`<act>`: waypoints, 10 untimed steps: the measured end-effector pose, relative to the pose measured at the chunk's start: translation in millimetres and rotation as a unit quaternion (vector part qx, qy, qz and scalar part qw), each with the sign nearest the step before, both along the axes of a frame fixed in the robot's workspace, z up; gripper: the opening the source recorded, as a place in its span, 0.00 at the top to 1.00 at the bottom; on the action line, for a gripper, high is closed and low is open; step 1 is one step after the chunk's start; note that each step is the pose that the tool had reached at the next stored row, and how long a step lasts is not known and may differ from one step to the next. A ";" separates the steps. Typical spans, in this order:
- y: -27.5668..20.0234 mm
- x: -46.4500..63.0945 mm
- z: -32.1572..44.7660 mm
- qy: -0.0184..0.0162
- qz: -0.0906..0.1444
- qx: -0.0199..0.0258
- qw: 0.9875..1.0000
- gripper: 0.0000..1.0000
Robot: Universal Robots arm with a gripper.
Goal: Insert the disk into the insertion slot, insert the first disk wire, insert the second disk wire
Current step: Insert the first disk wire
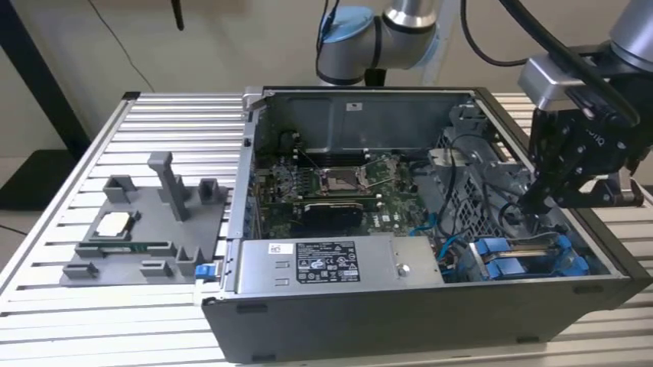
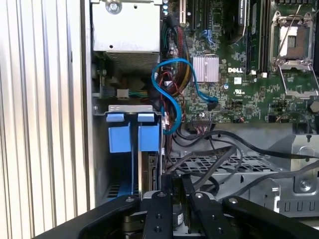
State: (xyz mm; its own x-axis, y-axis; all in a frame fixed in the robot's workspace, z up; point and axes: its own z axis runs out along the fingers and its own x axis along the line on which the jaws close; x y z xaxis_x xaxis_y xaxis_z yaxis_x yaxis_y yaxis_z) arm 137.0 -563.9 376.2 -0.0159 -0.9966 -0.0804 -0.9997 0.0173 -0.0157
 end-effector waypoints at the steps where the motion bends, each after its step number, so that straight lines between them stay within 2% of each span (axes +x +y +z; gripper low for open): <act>1: -1.3 0.5 -0.8 0.000 0.000 0.000 1.000 0.81; 4: -3.5 2.5 -3.2 0.000 0.000 0.000 1.000 0.81; 10: -3.8 7.9 -9.3 0.000 0.000 0.000 1.000 0.81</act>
